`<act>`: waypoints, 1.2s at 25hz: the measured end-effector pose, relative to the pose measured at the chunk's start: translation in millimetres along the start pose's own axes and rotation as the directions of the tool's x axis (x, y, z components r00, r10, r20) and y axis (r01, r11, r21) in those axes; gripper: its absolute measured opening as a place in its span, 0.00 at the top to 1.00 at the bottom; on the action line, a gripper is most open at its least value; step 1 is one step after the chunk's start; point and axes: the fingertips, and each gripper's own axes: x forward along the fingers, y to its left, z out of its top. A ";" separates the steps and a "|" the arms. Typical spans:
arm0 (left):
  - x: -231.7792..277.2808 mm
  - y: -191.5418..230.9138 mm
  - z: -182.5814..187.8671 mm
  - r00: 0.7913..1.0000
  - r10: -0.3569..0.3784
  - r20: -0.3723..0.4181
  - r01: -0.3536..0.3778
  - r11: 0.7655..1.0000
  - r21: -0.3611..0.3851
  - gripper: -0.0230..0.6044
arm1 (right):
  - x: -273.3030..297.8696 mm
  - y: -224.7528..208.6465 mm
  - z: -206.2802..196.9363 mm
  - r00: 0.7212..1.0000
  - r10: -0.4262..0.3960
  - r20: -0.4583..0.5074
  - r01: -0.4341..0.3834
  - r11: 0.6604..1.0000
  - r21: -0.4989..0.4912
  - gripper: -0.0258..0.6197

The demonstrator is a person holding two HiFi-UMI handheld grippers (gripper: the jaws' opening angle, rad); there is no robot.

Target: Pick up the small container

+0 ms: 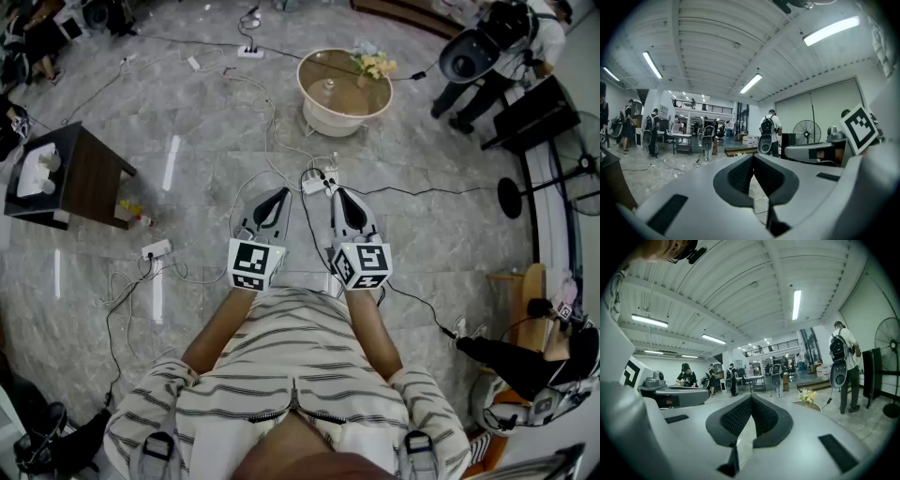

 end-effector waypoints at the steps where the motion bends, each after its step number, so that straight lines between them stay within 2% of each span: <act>1: -0.5 4.0 0.8 1.000 0.001 -0.002 -0.001 1.000 0.001 0.97 | 2.9 3.0 2.5 1.000 0.003 0.010 -0.003 1.000 0.000 0.96; 6: -12.4 25.9 -10.7 1.000 0.006 -0.024 -0.006 1.000 0.000 0.97 | 8.7 20.0 3.5 0.999 0.000 0.051 -0.002 1.000 0.022 0.96; 10: -19.2 46.3 -21.1 0.999 0.013 -0.032 -0.014 1.000 -0.028 0.97 | 12.9 25.8 3.5 0.998 -0.032 0.055 0.032 0.999 -0.005 0.95; 15: -14.2 71.4 -36.7 0.997 0.026 -0.069 -0.031 0.997 -0.065 0.97 | 34.3 33.1 4.4 0.999 -0.018 0.034 0.019 0.999 -0.036 0.95; 18: -0.7 85.8 -37.7 0.998 0.029 -0.064 -0.034 0.997 -0.076 0.97 | 53.3 32.1 8.1 0.999 -0.010 0.045 0.012 0.999 -0.053 0.95; 23: 44.3 108.5 -23.9 1.000 0.016 -0.017 -0.018 0.996 -0.083 0.96 | 98.1 11.0 14.6 0.998 -0.003 0.066 0.008 0.997 -0.079 0.95; 30: 167.6 145.0 -6.1 1.000 -0.003 -0.011 0.002 0.999 -0.038 0.97 | 197.4 -73.7 30.5 0.996 -0.018 0.090 0.022 0.999 -0.045 0.95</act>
